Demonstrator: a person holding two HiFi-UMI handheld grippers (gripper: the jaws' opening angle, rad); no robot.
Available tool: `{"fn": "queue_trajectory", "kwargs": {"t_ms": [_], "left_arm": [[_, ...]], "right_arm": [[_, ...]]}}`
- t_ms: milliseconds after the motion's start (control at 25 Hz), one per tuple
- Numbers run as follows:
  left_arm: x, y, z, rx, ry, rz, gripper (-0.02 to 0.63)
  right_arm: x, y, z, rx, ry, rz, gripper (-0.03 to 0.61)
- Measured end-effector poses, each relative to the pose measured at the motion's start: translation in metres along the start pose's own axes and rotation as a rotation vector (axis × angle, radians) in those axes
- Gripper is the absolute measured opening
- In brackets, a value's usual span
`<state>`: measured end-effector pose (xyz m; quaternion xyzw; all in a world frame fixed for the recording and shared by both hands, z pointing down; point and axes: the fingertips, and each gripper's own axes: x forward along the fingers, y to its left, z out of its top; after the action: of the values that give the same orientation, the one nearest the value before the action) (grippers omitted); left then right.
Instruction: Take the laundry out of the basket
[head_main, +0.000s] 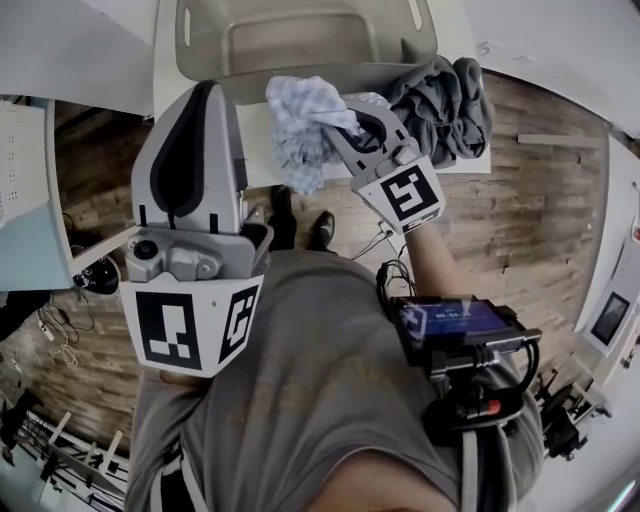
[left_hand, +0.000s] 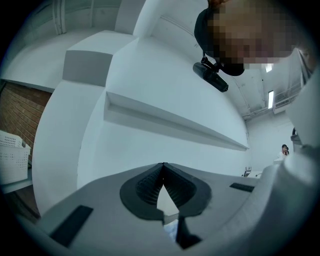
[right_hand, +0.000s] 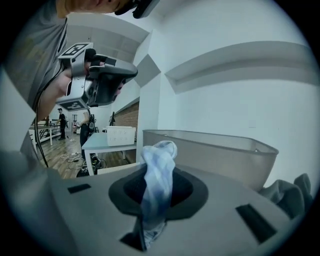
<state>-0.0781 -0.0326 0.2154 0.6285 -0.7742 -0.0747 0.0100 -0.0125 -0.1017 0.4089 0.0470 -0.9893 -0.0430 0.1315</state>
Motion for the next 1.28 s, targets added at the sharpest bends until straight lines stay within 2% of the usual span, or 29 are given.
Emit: {"fn": "queue_trajectory", "kwargs": {"t_ms": [120, 440, 880, 1000, 1120, 1280], "left_arm": [[0.002, 0.001, -0.002, 0.004, 0.012, 0.001, 0.008], [0.003, 0.004, -0.006, 0.016, 0.03, 0.004, 0.008], [0.0, -0.003, -0.004, 0.011, 0.01, -0.017, 0.008], [-0.003, -0.008, 0.0, 0.009, -0.003, -0.032, 0.008], [-0.008, -0.015, 0.004, 0.011, -0.012, -0.044, 0.008], [-0.009, -0.025, 0.005, 0.018, -0.025, -0.057, 0.008]], "right_arm": [[0.005, 0.001, -0.014, 0.015, 0.039, -0.001, 0.064], [0.022, 0.002, -0.061, 0.09, 0.204, 0.037, 0.155], [0.0, 0.0, -0.066, 0.026, 0.338, 0.1, 0.253], [-0.01, 0.0, -0.056, 0.017, 0.322, 0.093, 0.255], [-0.022, -0.001, -0.032, 0.02, 0.245, 0.063, 0.252], [-0.039, 0.0, 0.024, -0.015, 0.049, 0.042, 0.161]]}}
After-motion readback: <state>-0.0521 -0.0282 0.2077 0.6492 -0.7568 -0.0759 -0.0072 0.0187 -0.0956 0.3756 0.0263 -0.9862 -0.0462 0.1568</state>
